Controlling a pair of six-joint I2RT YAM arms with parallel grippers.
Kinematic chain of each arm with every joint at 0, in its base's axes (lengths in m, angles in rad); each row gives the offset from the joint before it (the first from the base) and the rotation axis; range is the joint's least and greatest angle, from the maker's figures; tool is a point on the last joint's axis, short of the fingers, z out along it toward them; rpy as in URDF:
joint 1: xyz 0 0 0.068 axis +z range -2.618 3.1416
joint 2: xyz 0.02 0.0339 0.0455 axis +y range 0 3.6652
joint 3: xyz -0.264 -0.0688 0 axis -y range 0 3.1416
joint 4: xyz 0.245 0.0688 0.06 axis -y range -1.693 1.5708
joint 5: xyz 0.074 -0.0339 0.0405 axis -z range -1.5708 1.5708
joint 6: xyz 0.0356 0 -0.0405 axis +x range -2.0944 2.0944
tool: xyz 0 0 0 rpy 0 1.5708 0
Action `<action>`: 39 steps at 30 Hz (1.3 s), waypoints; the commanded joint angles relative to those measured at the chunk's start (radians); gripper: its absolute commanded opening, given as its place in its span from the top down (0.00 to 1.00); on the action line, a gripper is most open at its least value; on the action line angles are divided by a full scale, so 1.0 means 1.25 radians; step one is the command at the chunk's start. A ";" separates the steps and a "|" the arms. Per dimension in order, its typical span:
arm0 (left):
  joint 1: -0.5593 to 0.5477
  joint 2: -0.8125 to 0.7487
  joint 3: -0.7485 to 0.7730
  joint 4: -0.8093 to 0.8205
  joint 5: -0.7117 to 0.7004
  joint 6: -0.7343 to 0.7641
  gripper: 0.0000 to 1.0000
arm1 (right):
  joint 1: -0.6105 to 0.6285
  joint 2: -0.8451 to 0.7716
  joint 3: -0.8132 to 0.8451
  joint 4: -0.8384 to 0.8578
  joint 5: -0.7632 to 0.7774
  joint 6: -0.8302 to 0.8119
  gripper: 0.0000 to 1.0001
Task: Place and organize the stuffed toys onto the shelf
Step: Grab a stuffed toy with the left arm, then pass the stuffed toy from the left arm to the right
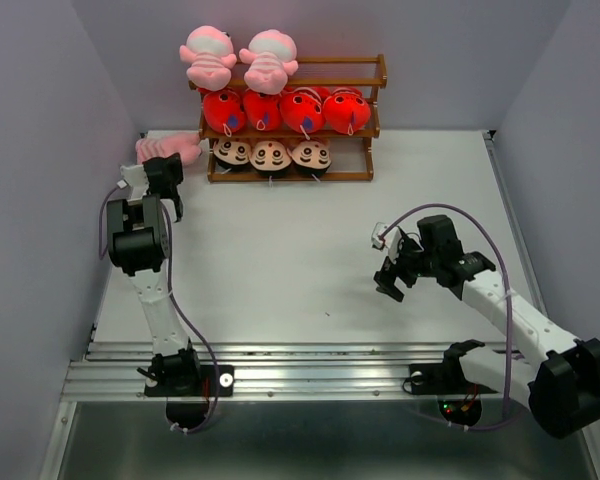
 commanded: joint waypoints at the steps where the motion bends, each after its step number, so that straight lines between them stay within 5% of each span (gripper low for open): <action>1: 0.007 -0.143 -0.133 0.154 0.017 0.008 1.00 | -0.005 -0.027 0.016 0.014 -0.018 -0.010 0.00; 7: 0.007 -0.325 -0.349 0.184 0.006 0.043 1.00 | -0.005 -0.039 0.014 0.013 -0.021 -0.013 0.00; 14: 0.010 -0.658 -0.558 0.042 -0.021 0.131 1.00 | -0.005 -0.064 0.013 0.009 -0.038 -0.019 0.00; 23: -0.042 -1.032 -0.704 -0.270 0.230 0.229 1.00 | -0.005 -0.126 -0.010 -0.050 -0.213 -0.144 0.00; 29: -0.292 -1.066 -0.732 -0.345 0.334 0.216 1.00 | -0.005 -0.200 -0.016 -0.088 -0.340 -0.261 0.00; 39: -0.693 -0.909 -0.697 -0.307 0.158 -0.003 1.00 | 0.004 -0.152 0.079 -0.138 -0.310 -0.304 0.00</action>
